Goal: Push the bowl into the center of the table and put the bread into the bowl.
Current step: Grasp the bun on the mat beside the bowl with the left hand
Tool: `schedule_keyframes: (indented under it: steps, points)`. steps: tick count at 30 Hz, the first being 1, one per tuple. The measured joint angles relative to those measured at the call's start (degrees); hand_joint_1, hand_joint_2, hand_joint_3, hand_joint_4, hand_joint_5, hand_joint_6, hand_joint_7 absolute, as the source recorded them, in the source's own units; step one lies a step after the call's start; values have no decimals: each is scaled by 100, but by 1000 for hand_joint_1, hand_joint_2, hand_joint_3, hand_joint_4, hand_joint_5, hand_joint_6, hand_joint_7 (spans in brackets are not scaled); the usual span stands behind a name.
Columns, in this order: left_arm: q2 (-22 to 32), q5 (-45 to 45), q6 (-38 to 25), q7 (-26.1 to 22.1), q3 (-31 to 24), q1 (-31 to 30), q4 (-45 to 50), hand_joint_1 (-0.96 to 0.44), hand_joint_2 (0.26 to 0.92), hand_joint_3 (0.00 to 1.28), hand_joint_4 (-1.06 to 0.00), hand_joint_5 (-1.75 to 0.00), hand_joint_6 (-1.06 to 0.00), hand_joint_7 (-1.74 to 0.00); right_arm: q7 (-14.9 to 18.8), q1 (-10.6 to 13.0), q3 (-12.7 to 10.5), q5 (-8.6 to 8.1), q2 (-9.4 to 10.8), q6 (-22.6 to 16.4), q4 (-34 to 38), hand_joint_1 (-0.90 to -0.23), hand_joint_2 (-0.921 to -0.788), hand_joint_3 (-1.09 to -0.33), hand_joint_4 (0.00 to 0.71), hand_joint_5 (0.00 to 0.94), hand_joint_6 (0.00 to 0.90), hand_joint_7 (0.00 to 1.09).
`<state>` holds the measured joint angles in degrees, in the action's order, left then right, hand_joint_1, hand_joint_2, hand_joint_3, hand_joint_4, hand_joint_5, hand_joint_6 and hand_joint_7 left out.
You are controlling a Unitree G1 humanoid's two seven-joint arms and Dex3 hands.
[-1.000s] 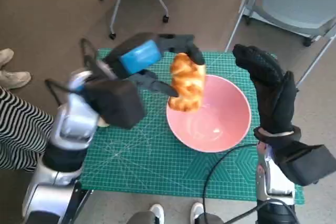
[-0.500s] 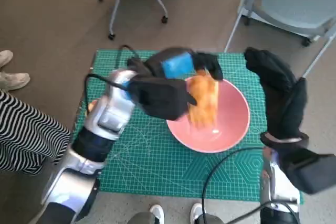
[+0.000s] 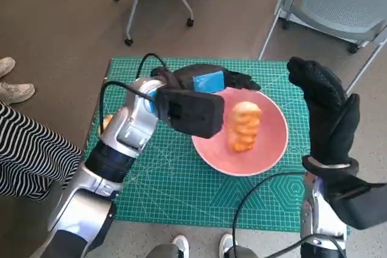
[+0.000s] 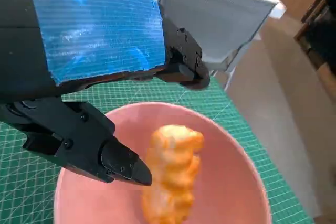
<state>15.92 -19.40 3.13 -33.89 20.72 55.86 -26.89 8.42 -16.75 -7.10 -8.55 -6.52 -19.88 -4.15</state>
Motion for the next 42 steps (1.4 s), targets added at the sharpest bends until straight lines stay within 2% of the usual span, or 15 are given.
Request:
schedule_keyframes:
  steps: [4,12,18,22,28,36,42]
  points:
    - [133,293,221,-151,-230,-53,71,-194,765,23,-6,1,-195,-1,-25,0,32,25,14,-2,0,-717,-921,-704,246,0,122,562]
    - [892,855,194,-539,-966,-512,977,-161,763,16,1,1,-173,-2,-57,-1,51,99,19,-5,1,-708,-921,-704,247,0,124,559]
    - [1724,896,150,-580,-1528,-857,1417,-205,765,15,1,1,-186,-10,-57,-5,61,98,23,-9,4,-703,-921,-705,247,0,123,556]
    - [2272,856,150,-576,-1814,-1089,1498,-181,754,8,1,1,-189,-12,-56,-4,65,89,28,-10,6,-701,-921,-704,247,0,124,554]
    - [2779,847,160,-483,-2158,-1524,1508,-161,749,5,1,1,-188,-11,-55,-12,88,70,44,-8,10,-700,-921,-704,243,0,124,550]
    - [3082,851,105,-470,-2333,-2169,1642,-156,733,0,1,1,-195,-13,0,-37,125,-85,76,-1,44,-697,-921,-702,237,0,122,543]
    - [3166,846,-104,-564,-2315,-2438,1845,-116,725,0,1,1,-191,-10,140,-103,133,-323,99,25,108,-697,-921,-700,236,0,124,540]
